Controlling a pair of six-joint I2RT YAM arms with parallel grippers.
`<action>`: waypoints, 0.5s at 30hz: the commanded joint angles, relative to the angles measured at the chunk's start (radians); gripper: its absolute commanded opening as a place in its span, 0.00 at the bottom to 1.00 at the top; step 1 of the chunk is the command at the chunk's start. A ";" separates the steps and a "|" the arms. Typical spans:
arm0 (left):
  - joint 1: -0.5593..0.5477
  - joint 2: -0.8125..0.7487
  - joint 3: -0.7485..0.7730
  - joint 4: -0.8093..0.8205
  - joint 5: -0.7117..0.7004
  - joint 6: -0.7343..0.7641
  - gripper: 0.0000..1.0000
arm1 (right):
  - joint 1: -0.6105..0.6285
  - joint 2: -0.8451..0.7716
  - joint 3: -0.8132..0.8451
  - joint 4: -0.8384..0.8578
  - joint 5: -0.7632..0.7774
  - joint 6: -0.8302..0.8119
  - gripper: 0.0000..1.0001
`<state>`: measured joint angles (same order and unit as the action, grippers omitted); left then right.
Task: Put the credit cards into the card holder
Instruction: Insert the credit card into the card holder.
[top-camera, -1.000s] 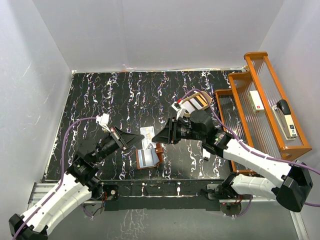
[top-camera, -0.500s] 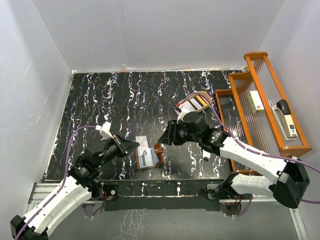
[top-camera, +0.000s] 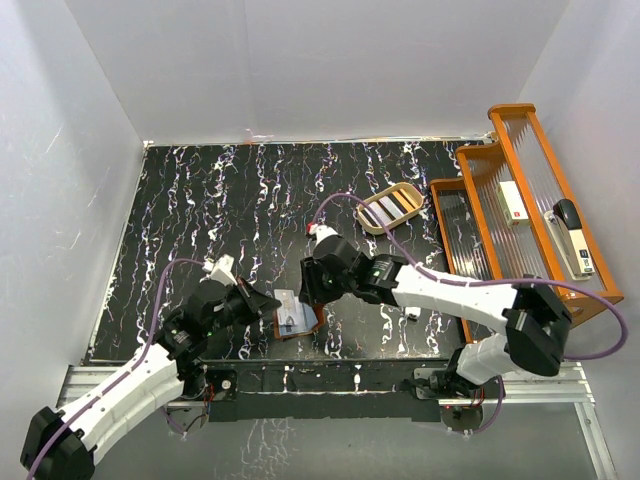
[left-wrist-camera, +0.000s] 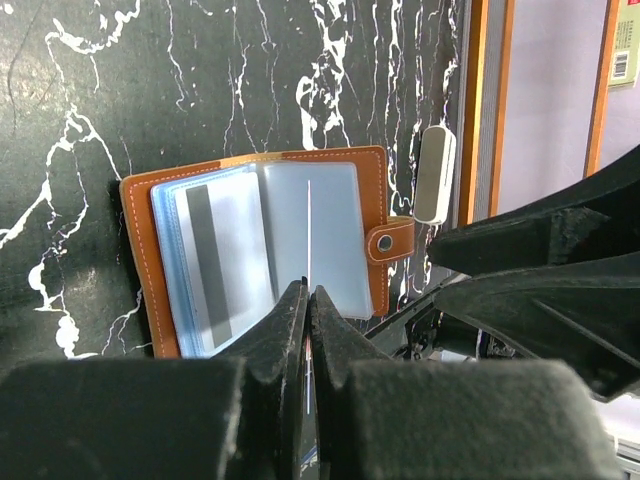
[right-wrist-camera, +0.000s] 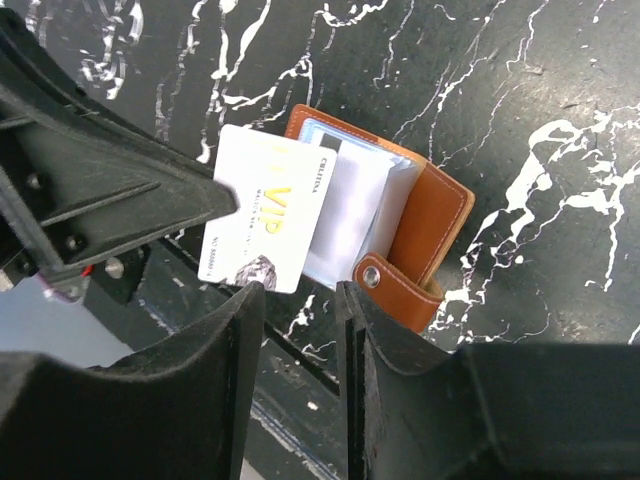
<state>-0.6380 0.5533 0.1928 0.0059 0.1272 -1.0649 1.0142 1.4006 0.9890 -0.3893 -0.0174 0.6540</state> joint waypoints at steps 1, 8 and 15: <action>-0.004 0.016 -0.020 0.090 0.039 -0.022 0.00 | 0.017 0.061 0.075 -0.029 0.107 -0.067 0.31; -0.004 0.061 -0.051 0.168 0.072 -0.036 0.00 | 0.020 0.142 0.069 -0.070 0.190 -0.098 0.24; -0.005 0.122 -0.078 0.261 0.103 -0.057 0.00 | 0.020 0.152 -0.001 -0.041 0.228 -0.095 0.15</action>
<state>-0.6384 0.6487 0.1295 0.1749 0.1959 -1.1076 1.0306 1.5600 1.0164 -0.4679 0.1532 0.5724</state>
